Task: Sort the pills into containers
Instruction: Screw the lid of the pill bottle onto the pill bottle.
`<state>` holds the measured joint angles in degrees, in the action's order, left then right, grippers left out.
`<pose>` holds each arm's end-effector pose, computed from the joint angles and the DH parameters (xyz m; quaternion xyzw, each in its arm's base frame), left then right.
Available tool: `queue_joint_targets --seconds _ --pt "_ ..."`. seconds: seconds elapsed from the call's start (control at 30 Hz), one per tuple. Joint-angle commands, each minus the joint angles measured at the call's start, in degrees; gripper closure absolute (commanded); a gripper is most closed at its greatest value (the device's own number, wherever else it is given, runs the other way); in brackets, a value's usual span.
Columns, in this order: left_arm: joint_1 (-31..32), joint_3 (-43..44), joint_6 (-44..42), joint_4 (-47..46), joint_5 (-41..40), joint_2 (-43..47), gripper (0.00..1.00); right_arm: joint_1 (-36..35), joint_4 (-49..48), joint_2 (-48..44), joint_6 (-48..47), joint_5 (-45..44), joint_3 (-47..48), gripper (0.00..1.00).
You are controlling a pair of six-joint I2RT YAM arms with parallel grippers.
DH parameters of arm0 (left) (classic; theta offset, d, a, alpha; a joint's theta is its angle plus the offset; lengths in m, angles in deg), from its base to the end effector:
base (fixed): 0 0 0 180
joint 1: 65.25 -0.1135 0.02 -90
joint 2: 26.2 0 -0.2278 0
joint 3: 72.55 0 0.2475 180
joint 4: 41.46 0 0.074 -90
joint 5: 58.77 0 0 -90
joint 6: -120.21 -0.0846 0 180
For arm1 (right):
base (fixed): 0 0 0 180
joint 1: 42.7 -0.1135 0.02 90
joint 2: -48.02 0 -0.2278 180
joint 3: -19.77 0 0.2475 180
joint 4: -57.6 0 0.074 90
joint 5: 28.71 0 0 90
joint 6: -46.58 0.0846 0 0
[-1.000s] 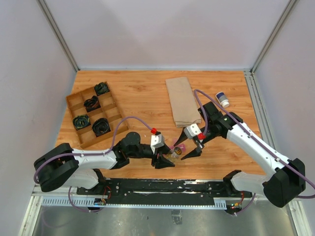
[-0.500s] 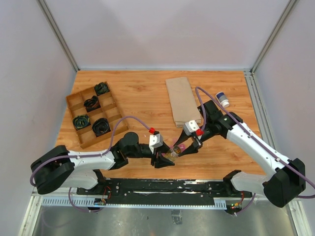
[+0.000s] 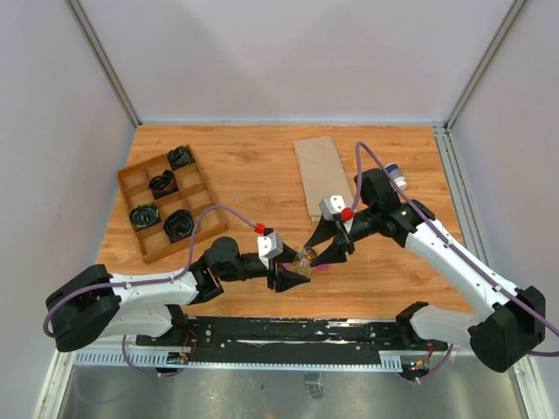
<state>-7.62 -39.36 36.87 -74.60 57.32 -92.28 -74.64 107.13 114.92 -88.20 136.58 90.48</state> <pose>0.1214 -0.2610 0.1880 0.4401 0.5516 -0.5022 0.4998 0.1640 0.1986 0.2711 -0.6357 0.4322 0.5288 0.3598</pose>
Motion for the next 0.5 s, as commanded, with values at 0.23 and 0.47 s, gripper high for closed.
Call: queue_joint_targets --seconds 0.23,0.47 --pt "1.8 2.2 0.9 -9.0 -28.9 -1.3 1.00 -3.3 -16.2 4.4 29.1 -25.7 -2.2 0.72" --pt "2.8 1.9 0.7 -9.7 -32.0 -5.1 1.00 -3.2 -19.1 4.8 35.9 -25.6 -2.2 0.46"
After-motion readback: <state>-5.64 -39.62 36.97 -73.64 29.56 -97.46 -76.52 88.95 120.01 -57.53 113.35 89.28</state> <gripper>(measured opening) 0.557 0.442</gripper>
